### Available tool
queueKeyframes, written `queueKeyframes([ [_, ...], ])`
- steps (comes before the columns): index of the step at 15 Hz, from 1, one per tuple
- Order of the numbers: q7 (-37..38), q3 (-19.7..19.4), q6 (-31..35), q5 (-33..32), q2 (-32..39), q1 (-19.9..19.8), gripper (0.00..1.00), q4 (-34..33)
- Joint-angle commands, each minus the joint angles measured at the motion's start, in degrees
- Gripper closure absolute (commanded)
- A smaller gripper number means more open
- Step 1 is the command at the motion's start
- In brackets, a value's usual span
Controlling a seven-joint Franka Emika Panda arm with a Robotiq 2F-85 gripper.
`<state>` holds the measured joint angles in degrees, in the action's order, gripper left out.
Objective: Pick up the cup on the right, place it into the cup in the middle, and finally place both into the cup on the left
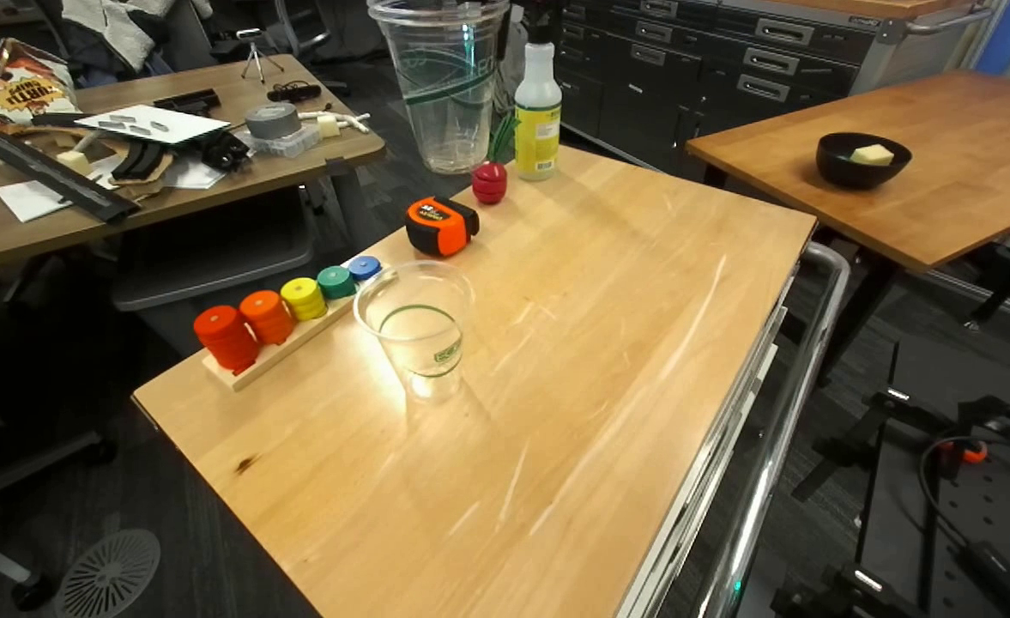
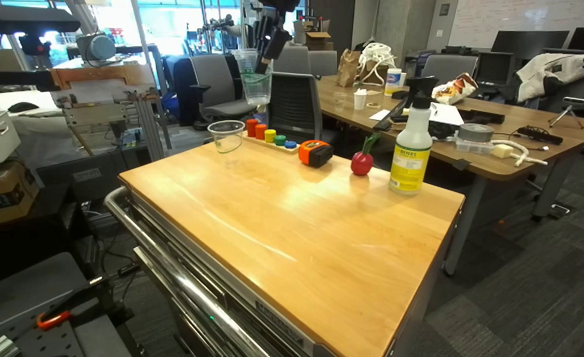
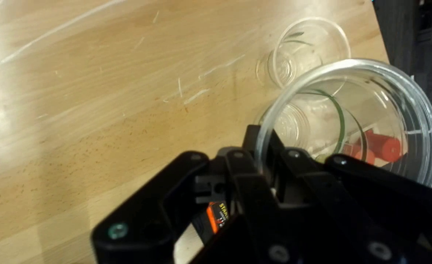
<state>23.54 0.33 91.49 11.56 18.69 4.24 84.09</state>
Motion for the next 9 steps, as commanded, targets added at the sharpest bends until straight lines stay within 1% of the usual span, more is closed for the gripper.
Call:
queueKeyframes([
  [1, -1.5, 1.9, -0.6, -0.3, -4.2, 1.9, 0.98, 5.3],
  [5, -3.1, 3.7, 0.0, 0.0, -4.8, 3.3, 0.98, 8.8],
  [9, -5.4, 4.4, 3.5, -1.0, -4.2, 4.0, 0.98, 10.9],
])
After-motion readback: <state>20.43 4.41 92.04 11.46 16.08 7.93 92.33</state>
